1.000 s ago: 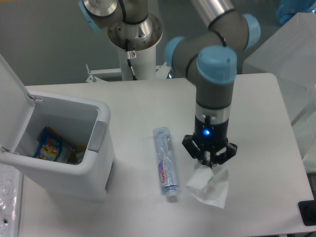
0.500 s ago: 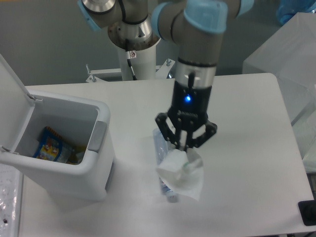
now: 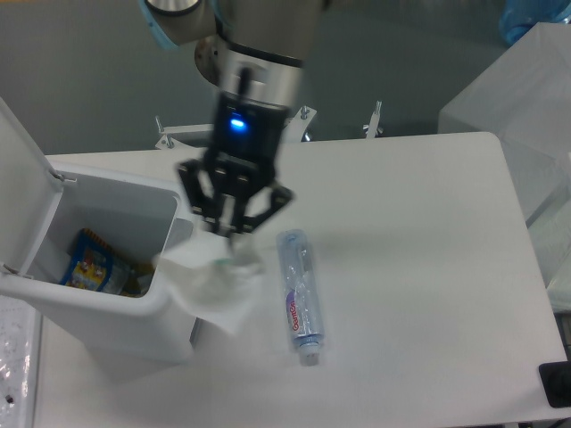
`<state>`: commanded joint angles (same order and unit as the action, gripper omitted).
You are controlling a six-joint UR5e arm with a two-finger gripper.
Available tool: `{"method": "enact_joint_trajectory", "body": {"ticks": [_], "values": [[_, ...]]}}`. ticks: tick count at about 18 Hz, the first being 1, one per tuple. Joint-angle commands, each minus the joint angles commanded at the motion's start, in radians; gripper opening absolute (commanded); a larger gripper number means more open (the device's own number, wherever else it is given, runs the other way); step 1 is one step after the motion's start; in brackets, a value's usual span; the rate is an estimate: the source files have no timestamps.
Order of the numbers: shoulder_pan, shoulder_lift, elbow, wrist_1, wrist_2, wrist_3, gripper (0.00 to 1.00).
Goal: Place the trash in the trash can
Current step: 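Carry the held plastic bag over the white trash bin, then open the gripper to drop the bag into the bin, then move the gripper back over the clear water bottle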
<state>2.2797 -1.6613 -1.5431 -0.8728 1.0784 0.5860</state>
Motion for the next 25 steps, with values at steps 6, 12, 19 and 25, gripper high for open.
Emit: {"method": "enact_joint_trajectory", "body": {"ticks": [6, 12, 19, 25], "values": [[-0.025, 0.021, -0.046, 0.006, 0.003, 0.018, 1.00], [-0.023, 0.025, -0.051, 0.005, 0.005, 0.017, 1.00], [0.087, -0.009, -0.031, 0.011, 0.003, 0.012, 1.00], [0.221, -0.196, 0.124, 0.002, 0.006, -0.063, 1.00]]}}
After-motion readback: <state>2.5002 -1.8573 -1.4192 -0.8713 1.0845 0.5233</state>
